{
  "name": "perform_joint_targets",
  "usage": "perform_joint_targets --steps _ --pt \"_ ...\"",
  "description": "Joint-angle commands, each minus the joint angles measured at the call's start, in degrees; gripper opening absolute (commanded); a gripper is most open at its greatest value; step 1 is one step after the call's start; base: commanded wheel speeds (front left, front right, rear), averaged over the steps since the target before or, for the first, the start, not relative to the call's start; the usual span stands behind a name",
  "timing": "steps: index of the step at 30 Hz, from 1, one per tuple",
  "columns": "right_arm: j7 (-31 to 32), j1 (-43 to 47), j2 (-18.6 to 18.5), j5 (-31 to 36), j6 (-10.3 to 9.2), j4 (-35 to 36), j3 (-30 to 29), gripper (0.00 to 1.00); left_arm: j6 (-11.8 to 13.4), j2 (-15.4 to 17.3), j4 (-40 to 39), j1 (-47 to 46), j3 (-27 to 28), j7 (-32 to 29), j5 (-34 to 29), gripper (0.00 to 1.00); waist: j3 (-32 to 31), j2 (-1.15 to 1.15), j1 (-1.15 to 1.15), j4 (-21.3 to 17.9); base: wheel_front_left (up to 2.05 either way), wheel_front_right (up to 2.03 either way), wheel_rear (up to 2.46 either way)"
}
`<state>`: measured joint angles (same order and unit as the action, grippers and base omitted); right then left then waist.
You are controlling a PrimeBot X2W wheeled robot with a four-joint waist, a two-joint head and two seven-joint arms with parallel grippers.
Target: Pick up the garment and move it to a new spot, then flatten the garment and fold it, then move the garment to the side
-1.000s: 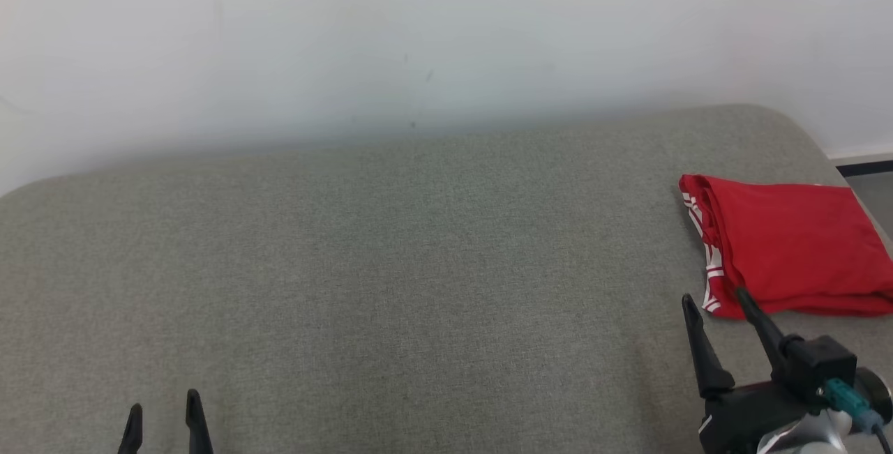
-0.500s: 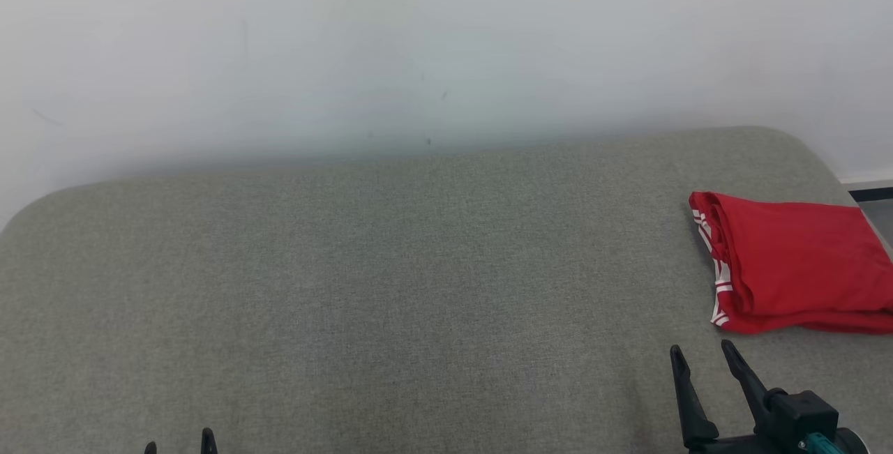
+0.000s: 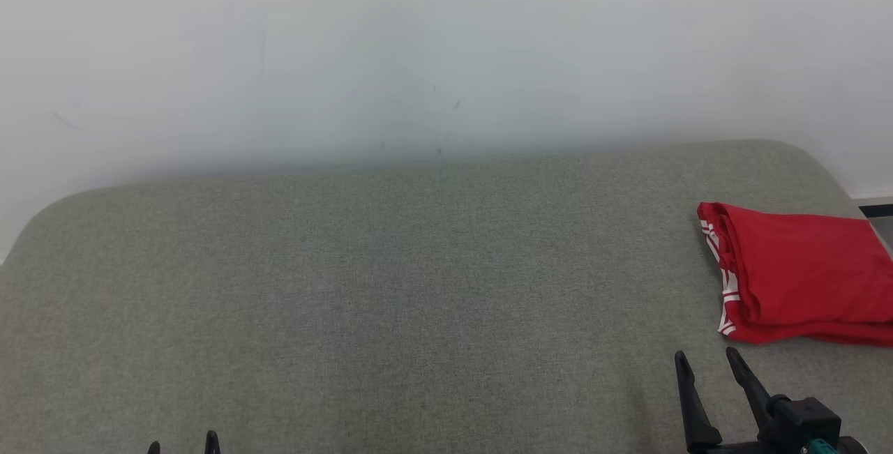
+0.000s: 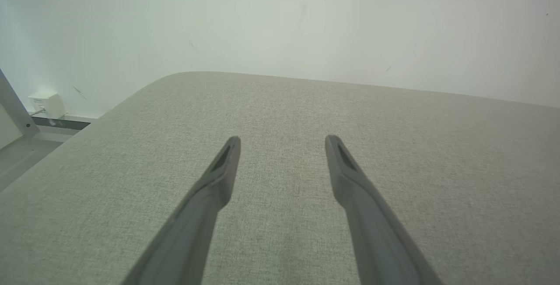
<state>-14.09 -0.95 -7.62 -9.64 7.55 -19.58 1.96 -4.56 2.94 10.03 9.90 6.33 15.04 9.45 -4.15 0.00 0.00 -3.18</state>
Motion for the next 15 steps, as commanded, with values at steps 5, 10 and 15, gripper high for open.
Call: perform_joint_targets --steps 5,10,15 --pt "-0.2 0.6 0.3 0.4 -0.15 0.2 -0.6 1.0 -0.7 -0.1 -1.0 0.6 0.4 0.2 -0.8 1.0 -0.2 0.0 0.0 0.3 0.0 0.0 0.0" --pt "-0.1 0.4 0.1 0.4 -0.15 0.2 -0.9 1.0 -1.1 -0.1 -1.5 -0.1 0.6 0.2 -1.1 1.0 0.0 0.0 0.0 0.2 0.0 0.0 0.0" --pt "0.1 0.1 0.2 0.4 -0.15 0.1 -0.9 1.0 -1.6 -0.1 -1.4 -0.8 0.6 0.2 -1.5 1.0 0.1 0.0 0.0 0.1 0.0 0.0 0.0"
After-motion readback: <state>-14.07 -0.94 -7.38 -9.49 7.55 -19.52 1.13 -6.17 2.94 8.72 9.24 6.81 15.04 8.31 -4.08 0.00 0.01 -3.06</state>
